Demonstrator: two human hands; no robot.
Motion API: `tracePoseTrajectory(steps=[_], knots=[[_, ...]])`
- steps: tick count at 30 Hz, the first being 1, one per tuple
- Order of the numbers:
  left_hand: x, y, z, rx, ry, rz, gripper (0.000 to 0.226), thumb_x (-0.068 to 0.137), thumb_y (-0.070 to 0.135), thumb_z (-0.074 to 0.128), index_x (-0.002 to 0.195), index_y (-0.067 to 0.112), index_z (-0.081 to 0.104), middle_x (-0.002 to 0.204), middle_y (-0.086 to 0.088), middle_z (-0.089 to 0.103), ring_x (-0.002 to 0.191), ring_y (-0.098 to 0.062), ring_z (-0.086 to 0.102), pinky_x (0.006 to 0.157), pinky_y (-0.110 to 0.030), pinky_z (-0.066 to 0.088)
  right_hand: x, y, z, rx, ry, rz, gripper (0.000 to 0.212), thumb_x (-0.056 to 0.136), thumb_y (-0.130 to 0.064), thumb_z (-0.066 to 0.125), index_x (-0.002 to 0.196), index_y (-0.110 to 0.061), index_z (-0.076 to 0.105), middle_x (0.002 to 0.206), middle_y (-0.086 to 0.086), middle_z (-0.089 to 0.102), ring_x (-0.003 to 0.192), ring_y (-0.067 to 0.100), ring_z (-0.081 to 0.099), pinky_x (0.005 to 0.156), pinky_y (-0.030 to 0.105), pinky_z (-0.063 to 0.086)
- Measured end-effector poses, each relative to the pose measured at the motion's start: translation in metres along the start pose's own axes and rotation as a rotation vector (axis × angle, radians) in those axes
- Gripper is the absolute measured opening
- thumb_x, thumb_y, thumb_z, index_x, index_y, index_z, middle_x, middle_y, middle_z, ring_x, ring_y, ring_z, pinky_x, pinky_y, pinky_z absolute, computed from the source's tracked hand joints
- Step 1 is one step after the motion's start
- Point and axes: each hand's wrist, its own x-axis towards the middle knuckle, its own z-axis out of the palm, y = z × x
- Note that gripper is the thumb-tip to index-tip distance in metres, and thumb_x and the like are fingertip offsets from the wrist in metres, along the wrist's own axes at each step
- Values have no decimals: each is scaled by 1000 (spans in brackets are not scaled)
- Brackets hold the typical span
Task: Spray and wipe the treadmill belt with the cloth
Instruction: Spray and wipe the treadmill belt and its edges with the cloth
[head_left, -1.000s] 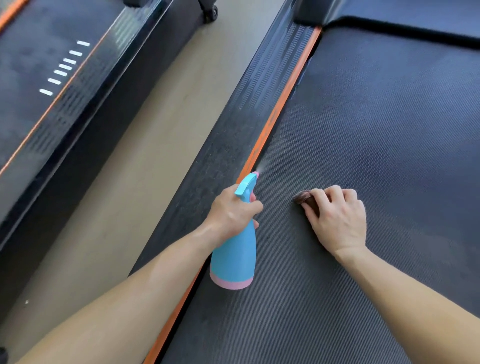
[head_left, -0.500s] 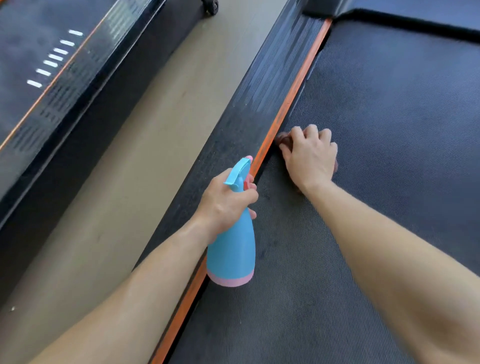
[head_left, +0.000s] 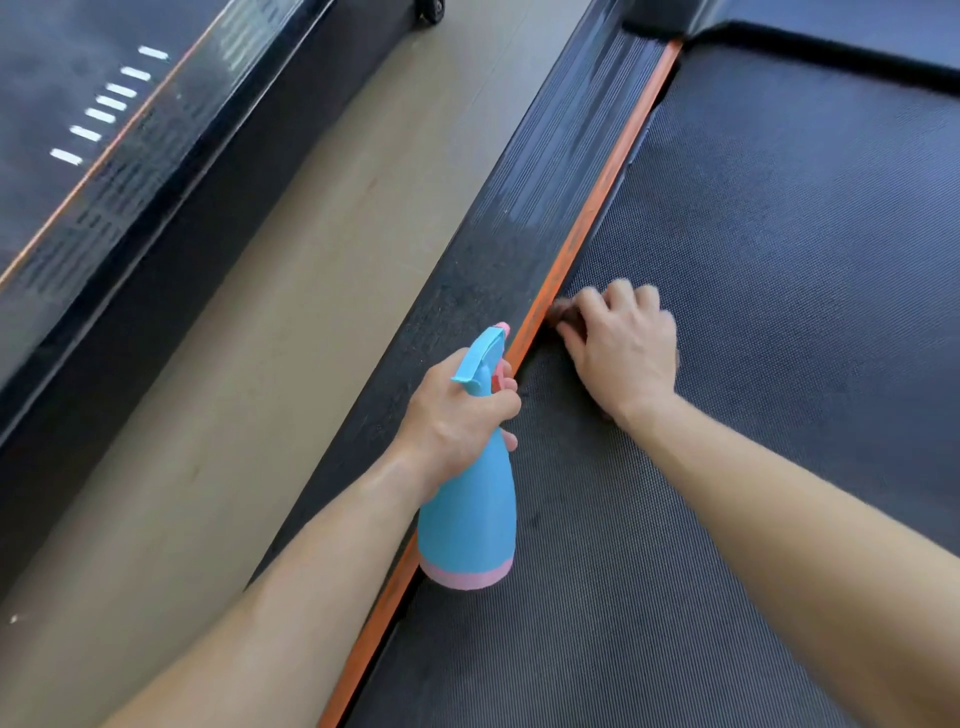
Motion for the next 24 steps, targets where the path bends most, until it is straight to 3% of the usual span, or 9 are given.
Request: tracePoseTrajectory(steps=[5, 10, 13, 15, 17, 19, 20, 22, 24], knots=[[-1, 0, -3, -29, 14, -6, 41, 76, 16, 66, 104, 47, 66, 101, -2, 70, 77, -14, 71, 79, -50, 66, -44, 16, -6, 25, -103, -380, 35, 90, -50, 68, 101, -17, 62, 98, 9, 58, 89, 36, 52, 63, 44, 49], [-5, -10, -1, -28, -3, -17, 43, 88, 2, 65, 101, 44, 65, 99, 1, 68, 72, -19, 66, 64, -29, 61, 26, 27, 0, -10, -110, 32, 39, 96, -52, 58, 112, -17, 57, 113, 13, 57, 105, 40, 50, 70, 45, 43], [-4, -14, -1, -24, -22, -33, 36, 85, 5, 66, 98, 38, 66, 98, 0, 68, 70, -17, 65, 68, -36, 64, 8, 14, -1, -25, -85, 62, 37, 95, -50, 59, 109, -16, 58, 109, 13, 57, 102, 39, 50, 69, 45, 43], [-3, -12, -4, -16, -18, -34, 36, 83, 5, 66, 100, 37, 66, 98, 0, 68, 66, -19, 66, 68, -36, 64, -31, 1, -7, -3, -57, -44, 33, 92, -48, 62, 103, -16, 61, 101, 12, 57, 94, 37, 51, 65, 43, 43], [-2, -7, -5, -24, -8, -28, 36, 81, 8, 67, 101, 38, 66, 97, 0, 68, 67, -18, 67, 70, -37, 65, -74, -8, -11, 38, -85, -276, 31, 91, -46, 64, 101, -17, 63, 98, 10, 58, 89, 35, 51, 63, 42, 44], [-1, -4, -6, -27, 0, -20, 41, 85, 4, 66, 105, 40, 66, 98, 0, 68, 71, -15, 68, 73, -40, 66, -77, 0, -12, 57, -125, -459, 31, 91, -48, 65, 102, -18, 64, 97, 9, 59, 87, 35, 52, 63, 43, 46], [0, -3, -6, -31, 6, -20, 46, 88, 2, 65, 110, 42, 66, 98, 0, 68, 72, -14, 68, 73, -40, 66, -64, 6, -11, 43, -126, -463, 32, 91, -49, 64, 101, -19, 64, 97, 9, 59, 87, 35, 53, 63, 43, 46], [1, -3, -6, -49, 15, -13, 56, 89, 0, 64, 119, 47, 65, 101, 0, 66, 76, -14, 67, 74, -42, 66, -28, 13, -4, -5, -71, -277, 35, 91, -51, 59, 102, -18, 61, 99, 10, 58, 92, 37, 53, 64, 42, 45], [2, -4, -7, -51, 21, -15, 57, 88, 1, 64, 115, 52, 64, 104, -2, 66, 77, -14, 67, 74, -43, 66, 4, 14, 2, 2, -50, -62, 36, 93, -51, 59, 105, -17, 60, 104, 12, 58, 96, 39, 53, 66, 43, 42]])
